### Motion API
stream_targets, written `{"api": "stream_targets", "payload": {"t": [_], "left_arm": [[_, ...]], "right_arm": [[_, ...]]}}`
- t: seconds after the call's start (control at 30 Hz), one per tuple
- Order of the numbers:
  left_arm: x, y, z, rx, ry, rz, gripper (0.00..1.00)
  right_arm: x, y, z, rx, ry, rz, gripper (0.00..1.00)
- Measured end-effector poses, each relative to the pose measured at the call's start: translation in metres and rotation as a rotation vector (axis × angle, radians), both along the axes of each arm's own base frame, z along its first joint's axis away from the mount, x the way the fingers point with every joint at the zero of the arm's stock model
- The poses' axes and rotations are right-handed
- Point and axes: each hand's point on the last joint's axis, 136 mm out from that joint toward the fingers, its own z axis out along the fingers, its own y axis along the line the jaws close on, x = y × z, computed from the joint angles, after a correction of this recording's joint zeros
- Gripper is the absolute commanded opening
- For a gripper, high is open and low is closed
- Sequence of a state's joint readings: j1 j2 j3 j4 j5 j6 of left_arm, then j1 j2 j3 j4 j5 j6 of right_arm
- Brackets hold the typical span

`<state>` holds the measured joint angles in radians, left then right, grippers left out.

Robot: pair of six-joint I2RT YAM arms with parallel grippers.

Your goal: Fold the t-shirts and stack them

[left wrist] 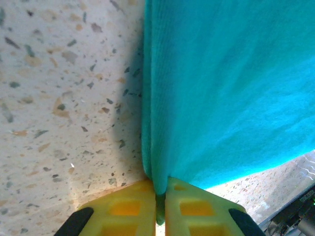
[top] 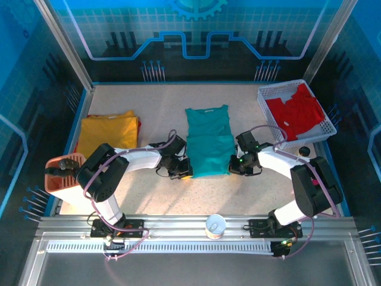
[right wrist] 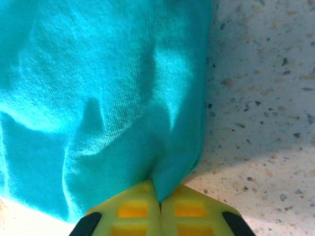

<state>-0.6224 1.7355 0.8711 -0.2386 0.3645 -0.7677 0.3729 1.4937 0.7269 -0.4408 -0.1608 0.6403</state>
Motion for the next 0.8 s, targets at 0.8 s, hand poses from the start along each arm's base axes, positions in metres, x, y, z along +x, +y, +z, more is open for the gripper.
{"api": "stream_targets", "payload": {"t": [0.8], "left_arm": [[-0.048,0.004,0.017,-0.012,-0.083,-0.051,0.0]], "right_arm": [[-0.051,-0.009,0.036,0.061,-0.131,0.023,0.0]]}}
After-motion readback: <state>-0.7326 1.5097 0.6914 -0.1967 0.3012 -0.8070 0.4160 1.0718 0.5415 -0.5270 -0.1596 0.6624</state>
